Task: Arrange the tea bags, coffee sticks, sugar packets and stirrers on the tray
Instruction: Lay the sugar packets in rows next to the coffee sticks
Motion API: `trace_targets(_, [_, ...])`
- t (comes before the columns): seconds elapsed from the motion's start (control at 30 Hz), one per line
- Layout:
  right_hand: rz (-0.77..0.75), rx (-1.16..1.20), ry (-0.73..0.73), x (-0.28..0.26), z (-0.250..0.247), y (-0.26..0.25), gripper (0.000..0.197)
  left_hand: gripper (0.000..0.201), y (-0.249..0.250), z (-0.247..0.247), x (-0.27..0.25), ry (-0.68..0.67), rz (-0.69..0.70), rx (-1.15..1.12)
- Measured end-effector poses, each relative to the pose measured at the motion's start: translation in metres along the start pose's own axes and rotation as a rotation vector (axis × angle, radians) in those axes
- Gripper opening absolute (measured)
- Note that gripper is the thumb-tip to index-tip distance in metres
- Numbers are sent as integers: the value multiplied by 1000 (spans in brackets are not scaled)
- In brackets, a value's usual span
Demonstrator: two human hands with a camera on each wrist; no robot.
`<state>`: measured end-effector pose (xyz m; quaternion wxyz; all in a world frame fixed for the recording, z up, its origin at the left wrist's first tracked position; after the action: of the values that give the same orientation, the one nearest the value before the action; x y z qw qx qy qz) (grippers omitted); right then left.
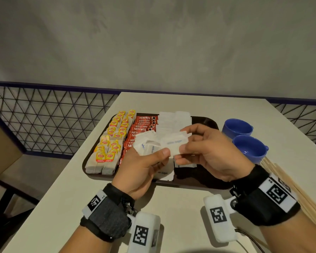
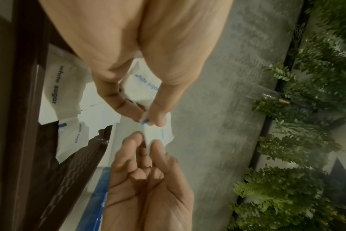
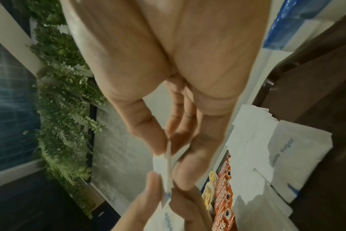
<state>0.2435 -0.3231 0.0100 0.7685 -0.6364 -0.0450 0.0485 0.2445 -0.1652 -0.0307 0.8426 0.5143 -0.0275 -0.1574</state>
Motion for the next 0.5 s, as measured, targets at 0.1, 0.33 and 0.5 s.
trace_targets(0.1, [-42,-189,-49,-1,1,-3,33,45,1,-4,2,25,17,-11])
trace_targets(0.33, [-224,-468,-71,-4,1,-19,18,48,2,-9,4,41,37,-63])
trace_targets(0.5, [-144,-609,-115,-8,6,-14,28,41,4,-24,7,146,55,-126])
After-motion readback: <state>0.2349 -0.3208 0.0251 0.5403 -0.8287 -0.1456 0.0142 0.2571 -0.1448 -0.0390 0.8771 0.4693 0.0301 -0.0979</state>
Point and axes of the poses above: each hand's wrist, its own x-axis towards the middle knuckle, its own z-axis out of the palm, y = z × x, the point moved 8 cm from there along x, towards the middle knuckle, and after that the axes turned 9 degrees about -z, right-handed, at the moved point
